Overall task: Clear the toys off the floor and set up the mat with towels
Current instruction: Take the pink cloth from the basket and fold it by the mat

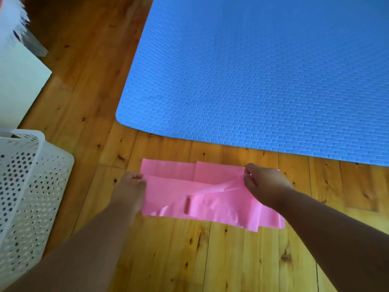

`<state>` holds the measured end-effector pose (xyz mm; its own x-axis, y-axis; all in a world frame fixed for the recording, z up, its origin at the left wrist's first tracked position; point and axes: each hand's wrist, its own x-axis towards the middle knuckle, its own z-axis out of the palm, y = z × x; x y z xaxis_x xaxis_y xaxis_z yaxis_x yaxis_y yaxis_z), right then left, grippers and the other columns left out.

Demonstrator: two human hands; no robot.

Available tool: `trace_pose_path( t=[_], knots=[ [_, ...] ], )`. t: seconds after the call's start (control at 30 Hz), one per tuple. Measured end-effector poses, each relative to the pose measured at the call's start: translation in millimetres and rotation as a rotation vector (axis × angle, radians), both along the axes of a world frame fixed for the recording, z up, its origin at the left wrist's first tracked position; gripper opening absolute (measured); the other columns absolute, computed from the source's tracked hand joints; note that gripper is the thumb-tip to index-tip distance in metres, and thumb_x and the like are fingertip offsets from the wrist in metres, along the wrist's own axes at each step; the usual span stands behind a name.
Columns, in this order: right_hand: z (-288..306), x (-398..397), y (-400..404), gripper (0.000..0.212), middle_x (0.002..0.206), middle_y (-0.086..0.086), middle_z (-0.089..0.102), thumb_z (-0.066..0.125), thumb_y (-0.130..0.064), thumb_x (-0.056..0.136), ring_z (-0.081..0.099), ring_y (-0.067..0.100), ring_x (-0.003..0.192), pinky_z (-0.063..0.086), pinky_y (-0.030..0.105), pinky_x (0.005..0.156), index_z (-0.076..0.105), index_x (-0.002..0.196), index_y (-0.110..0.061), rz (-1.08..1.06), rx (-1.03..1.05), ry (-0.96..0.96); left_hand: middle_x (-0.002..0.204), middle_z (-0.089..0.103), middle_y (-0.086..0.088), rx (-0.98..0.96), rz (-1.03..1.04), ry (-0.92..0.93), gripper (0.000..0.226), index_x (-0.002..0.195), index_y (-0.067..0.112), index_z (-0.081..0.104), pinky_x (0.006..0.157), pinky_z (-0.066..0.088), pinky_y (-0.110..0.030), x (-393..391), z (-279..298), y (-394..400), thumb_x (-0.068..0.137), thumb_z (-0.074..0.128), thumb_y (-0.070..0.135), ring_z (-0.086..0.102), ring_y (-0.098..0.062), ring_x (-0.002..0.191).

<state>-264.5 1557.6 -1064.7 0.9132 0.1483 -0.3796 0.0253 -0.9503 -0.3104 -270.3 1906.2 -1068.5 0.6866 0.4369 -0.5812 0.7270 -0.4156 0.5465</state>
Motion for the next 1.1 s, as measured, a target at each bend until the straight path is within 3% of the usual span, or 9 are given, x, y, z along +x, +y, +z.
trace_pose_path(
  t=[0.17,0.37,0.5,0.6,0.7,0.77,0.83,0.93,1.1],
  knots=[
    [-1,9,-4,0.032,0.062,-0.008,0.051,0.039,-0.043,0.099,0.054,0.022,0.065,0.022,0.027,0.055,0.051,0.077,-0.023,0.023,-0.089,-0.033,0.118,0.057,-0.009,-0.388,0.124,0.145,0.052,0.125,0.038,0.053,0.059,0.060,-0.047,3,12,-1,0.089,0.061,0.001,0.064,-0.037,0.095],
    [-10,13,-11,0.037,0.063,-0.009,0.051,0.039,-0.045,0.097,0.050,0.017,0.066,0.030,0.030,0.065,0.042,0.065,-0.027,0.011,-0.136,0.096,0.076,0.067,-0.016,-0.364,0.124,0.152,0.037,0.107,0.028,0.063,0.042,0.052,-0.031,28,20,1,0.092,0.050,-0.003,0.056,-0.017,0.044],
    [-16,20,-12,0.034,0.067,-0.009,0.050,0.039,-0.041,0.096,0.053,0.020,0.072,0.034,0.030,0.065,0.042,0.066,-0.026,-0.072,-0.149,0.129,0.081,0.074,-0.018,-0.467,-0.001,0.139,0.029,0.101,0.007,0.074,0.061,0.056,-0.035,30,17,5,0.087,0.053,-0.008,0.065,-0.024,0.066],
    [-18,23,-12,0.034,0.067,-0.009,0.052,0.036,-0.039,0.097,0.053,0.019,0.071,0.034,0.031,0.070,0.042,0.066,-0.026,-0.113,-0.200,0.119,0.088,0.073,-0.004,-0.200,-0.422,0.152,0.036,0.107,0.014,0.073,0.065,0.051,-0.027,25,11,6,0.078,0.062,-0.004,0.065,-0.018,0.082],
    [-21,21,-12,0.034,0.065,-0.009,0.053,0.035,-0.038,0.097,0.050,0.018,0.067,0.036,0.036,0.080,0.042,0.066,-0.026,-0.112,-0.227,0.115,0.100,0.064,-0.001,0.276,-0.615,-0.117,0.025,0.106,0.017,0.072,0.066,0.046,-0.020,25,4,-2,0.081,0.070,0.013,0.060,-0.011,0.080],
    [-22,19,-13,0.034,0.064,-0.008,0.053,0.034,-0.037,0.098,0.050,0.018,0.067,0.036,0.038,0.084,0.042,0.067,-0.026,-0.087,-0.240,0.123,0.104,0.060,0.000,0.354,-0.564,-0.323,0.009,0.093,0.022,0.071,0.077,0.044,-0.023,24,5,-8,0.084,0.070,0.022,0.057,-0.014,0.087],
    [-21,17,-15,0.033,0.067,-0.009,0.052,0.032,-0.039,0.098,0.055,0.021,0.074,0.037,0.038,0.087,0.042,0.069,-0.027,-0.040,-0.261,0.129,0.090,0.063,0.012,0.203,-0.437,-0.353,0.008,0.087,0.032,0.063,0.064,0.043,-0.019,20,4,-12,0.088,0.064,0.024,0.058,-0.004,0.075],
    [-15,20,-17,0.030,0.074,-0.009,0.049,0.028,-0.043,0.100,0.060,0.024,0.089,0.035,0.036,0.082,0.045,0.079,-0.028,0.053,-0.293,0.163,0.087,0.066,0.012,-0.030,-0.247,-0.206,0.014,0.099,0.035,0.060,0.051,0.046,-0.018,12,-1,-10,0.092,0.056,0.023,0.064,-0.003,0.070],
    [-11,26,-17,0.025,0.082,-0.005,0.054,0.029,-0.043,0.100,0.061,0.024,0.095,0.038,0.035,0.077,0.045,0.086,-0.029,0.112,-0.310,0.224,0.096,0.066,-0.004,-0.077,-0.217,0.050,0.021,0.116,0.021,0.057,0.066,0.060,-0.045,6,-10,-3,0.096,0.050,0.021,0.067,-0.024,0.083]
  ],
)
